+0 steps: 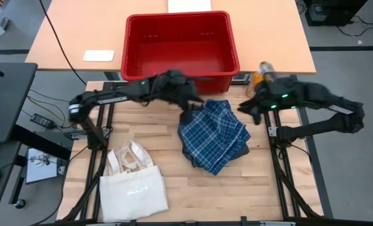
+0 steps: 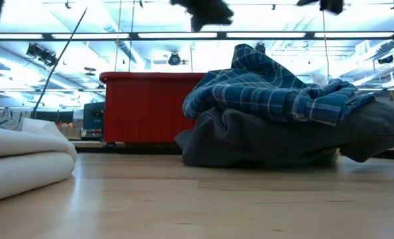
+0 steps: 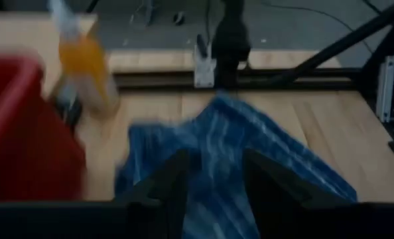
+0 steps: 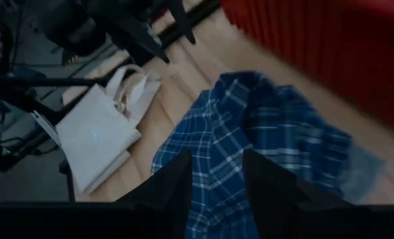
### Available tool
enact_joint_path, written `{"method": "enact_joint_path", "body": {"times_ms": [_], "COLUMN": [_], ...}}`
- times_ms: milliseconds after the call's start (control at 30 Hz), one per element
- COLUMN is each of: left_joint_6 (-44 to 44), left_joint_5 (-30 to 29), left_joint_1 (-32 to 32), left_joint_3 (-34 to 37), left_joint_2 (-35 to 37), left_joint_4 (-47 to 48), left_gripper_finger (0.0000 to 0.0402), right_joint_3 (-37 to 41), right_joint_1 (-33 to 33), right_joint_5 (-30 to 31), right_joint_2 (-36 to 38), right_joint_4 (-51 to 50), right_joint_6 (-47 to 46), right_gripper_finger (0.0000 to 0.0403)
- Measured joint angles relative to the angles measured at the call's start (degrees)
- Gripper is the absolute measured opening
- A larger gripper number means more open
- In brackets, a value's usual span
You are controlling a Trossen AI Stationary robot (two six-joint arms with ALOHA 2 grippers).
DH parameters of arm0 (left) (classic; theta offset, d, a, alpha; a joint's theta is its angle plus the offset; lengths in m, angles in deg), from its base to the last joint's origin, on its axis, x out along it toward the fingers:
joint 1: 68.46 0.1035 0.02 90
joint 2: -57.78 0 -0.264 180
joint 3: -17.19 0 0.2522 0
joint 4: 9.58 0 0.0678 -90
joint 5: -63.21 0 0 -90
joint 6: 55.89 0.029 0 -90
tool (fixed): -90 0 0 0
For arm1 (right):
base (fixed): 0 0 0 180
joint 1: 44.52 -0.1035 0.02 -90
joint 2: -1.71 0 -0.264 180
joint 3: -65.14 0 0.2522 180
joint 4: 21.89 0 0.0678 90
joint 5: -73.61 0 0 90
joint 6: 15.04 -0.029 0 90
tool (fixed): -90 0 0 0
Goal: Fold laundry
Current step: Remove the blue shorts from the red organizer bin
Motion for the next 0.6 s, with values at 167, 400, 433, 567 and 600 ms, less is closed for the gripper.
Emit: {"method": "enact_joint_path", "body": {"times_ms": [167,400,433,567,600], "left_joint_6": [-12.37,-29.67,-31.04,-35.48,-36.25], "left_joint_5": [-1.36,-1.76,-2.96,-9.62,-11.67], "left_joint_1": [-0.51,-6.11,-7.27,-11.34,-12.22], "left_joint_3": [19.07,32.75,33.6,36.29,36.45], "left_joint_2": [8.8,10.74,10.15,9.5,9.41], "left_joint_4": [-9.33,-20.46,-21.89,-24.61,-25.83], "left_gripper_finger": [0.0144,0.0144,0.0144,0.0144,0.0144], "right_joint_3": [5.4,5.64,5.64,5.64,5.64], "right_joint_1": [1.47,3.61,3.64,4.21,4.43], "right_joint_5": [-2.51,-4.87,-5.08,-5.3,-5.3], "right_joint_2": [-4.98,-14.55,-15.47,-17.76,-18.05], "right_joint_4": [8.23,12.78,13.32,15.59,16.11], "right_joint_6": [1.83,14.57,16.47,19.72,20.45], "right_gripper_finger": [0.0142,0.0146,0.015,0.0177,0.0186]}}
